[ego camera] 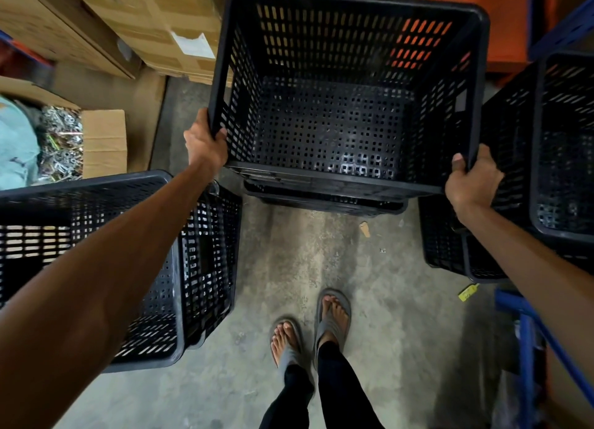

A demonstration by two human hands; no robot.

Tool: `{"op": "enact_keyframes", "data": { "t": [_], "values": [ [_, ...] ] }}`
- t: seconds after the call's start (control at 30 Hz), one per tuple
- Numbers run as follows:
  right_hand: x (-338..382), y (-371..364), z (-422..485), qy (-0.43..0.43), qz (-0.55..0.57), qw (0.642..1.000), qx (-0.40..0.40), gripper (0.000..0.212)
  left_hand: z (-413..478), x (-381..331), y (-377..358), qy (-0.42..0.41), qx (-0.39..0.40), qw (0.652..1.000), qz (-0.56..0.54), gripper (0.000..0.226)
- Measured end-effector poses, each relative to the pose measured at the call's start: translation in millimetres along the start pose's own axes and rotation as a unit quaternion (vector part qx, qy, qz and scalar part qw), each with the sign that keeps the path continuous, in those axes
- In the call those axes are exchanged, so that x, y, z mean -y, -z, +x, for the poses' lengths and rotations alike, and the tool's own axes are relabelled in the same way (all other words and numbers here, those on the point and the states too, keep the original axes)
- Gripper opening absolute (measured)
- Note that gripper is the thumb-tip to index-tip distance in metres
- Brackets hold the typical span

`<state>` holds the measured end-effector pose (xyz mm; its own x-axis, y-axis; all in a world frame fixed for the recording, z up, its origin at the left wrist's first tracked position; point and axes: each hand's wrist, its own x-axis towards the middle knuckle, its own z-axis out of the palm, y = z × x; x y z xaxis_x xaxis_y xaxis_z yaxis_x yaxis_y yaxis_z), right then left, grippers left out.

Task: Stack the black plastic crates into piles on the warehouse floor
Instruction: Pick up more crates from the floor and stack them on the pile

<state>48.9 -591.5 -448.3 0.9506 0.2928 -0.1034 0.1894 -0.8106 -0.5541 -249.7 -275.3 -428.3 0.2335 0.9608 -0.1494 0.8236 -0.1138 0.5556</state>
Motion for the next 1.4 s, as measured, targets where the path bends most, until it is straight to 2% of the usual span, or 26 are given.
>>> {"op": "enact_keyframes", "data": {
  "t": [0.17,0.43,0.83,1.0,1.27,1.4],
  "values": [
    [-6.1,-9.6,-8.7,-0.004,-0.007,1.000,-0.004,0.037,-11.1,15.8,-8.1,0.039,0.024,0.999,-0.014,0.037],
    [-13.4,-8.2,-13.1,0.002,-0.027,1.000,0.010,0.041,-12.9,18.5,-5.7,0.026,0.018,1.000,0.004,0.039],
    [-10.4,-14.1,-15.8,0.002,-0.049,0.999,-0.002,0.041,-8.0,25.8,-6.6,0.012,0.055,0.998,-0.008,0.043],
    [-14.3,-14.8,-12.5,-0.002,-0.092,0.995,0.036,0.036,-17.0,26.2,-8.4,0.029,0.034,0.999,0.030,0.042],
    [-14.1,0.1,-15.3,0.008,-0.112,0.990,0.086,0.031,-59.6,43.2,-1.3,0.096,0.055,0.994,0.012,0.045],
    [-14.9,3.3,-23.4,0.000,-0.118,0.987,0.109,0.021,-61.6,49.0,5.1,0.093,0.074,0.993,0.023,0.046]
  ]
}}
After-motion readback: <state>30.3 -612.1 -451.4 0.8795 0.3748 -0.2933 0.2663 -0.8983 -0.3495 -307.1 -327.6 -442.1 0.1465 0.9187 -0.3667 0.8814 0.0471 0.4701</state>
